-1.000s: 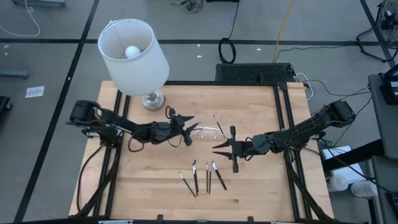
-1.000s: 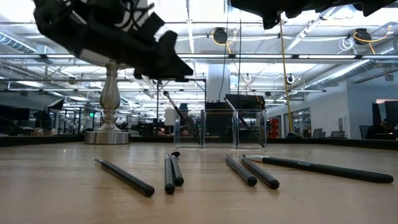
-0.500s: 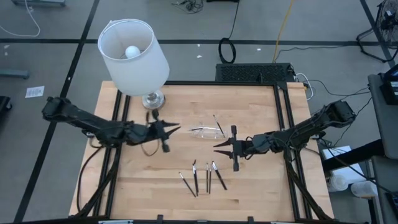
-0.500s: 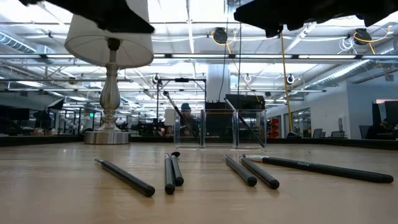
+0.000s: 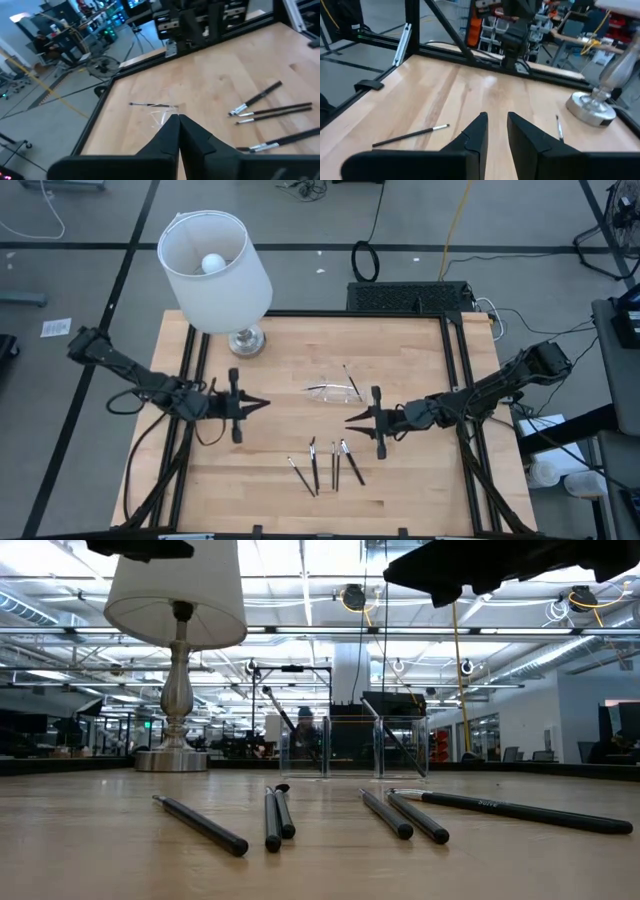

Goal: Put items in baskets/containers
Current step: Put the eyeshadow brush into the transparent organizer

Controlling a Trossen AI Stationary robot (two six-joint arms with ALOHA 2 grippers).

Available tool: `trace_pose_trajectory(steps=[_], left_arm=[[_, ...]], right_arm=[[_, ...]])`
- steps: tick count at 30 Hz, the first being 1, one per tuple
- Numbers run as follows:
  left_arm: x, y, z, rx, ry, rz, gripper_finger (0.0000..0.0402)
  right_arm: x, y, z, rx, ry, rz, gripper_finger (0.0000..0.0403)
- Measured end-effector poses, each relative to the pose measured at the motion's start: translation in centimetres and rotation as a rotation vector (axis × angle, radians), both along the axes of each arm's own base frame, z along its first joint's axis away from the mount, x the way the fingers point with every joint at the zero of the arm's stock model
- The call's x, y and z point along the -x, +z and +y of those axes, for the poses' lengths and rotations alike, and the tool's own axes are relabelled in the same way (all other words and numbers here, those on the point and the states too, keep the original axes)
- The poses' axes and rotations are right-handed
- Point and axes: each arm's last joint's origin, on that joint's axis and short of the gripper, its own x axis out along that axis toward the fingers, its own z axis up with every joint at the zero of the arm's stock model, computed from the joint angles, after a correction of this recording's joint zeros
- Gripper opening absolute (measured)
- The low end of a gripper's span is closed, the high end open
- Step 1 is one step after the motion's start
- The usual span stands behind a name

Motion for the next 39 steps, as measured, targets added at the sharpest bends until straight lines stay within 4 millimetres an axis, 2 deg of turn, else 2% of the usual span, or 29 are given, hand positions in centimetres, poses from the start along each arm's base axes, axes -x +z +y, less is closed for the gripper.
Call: trace_pose_trajectory(steps=[6, 9, 11, 16, 19, 23, 25, 27, 31, 39], left_arm=[[0.2, -0.2, -0.3, -0.013, -0.018, 0.017, 0.0018], [0.3, -0.4, -0.5, 0.001, -0.059, 0.044, 0.0006], [0.4, -0.6, -0.7, 0.012, -0.098, 0.064, 0.0006], [0.6, -0.5, -1.1, 0.051, -0.117, 0.055, 0.0023], [0.6, -0.5, -1.2, 0.082, -0.113, 0.054, 0.0025], [0.7, -0.5, -1.4, 0.109, -0.114, 0.052, 0.0025], [0.7, -0.6, -1.4, 0.116, -0.116, 0.053, 0.0026], [0.7, -0.5, -1.5, 0.115, -0.118, 0.052, 0.0026], [0.7, -0.5, -1.5, 0.111, -0.119, 0.046, 0.0026], [0.6, -0.5, -1.3, 0.073, -0.118, 0.047, 0.0026]], right_arm=[[0.3, -0.2, 0.4, -0.138, -0.108, 0.016, 0.0047], [0.5, -1.4, 2.1, -0.128, -0.199, 0.131, 0.0014], [0.6, -2.2, 3.6, -0.109, -0.227, 0.232, 0.0005], [-1.6, -2.1, 8.0, -0.129, -0.172, 0.307, 0.0001], [-3.1, -3.7, 9.9, -0.126, -0.166, 0.341, 0.0002], [-3.8, -6.6, 11.5, -0.175, -0.214, 0.413, 0.0001], [-3.4, -7.7, 11.7, -0.164, -0.258, 0.452, 0.0001], [-2.9, -8.0, 11.7, -0.154, -0.308, 0.462, 0.0001], [-2.2, -7.5, 11.3, -0.181, -0.375, 0.472, 0.0001], [-2.6, -7.8, 11.0, -0.25, -0.339, 0.532, 0.0]])
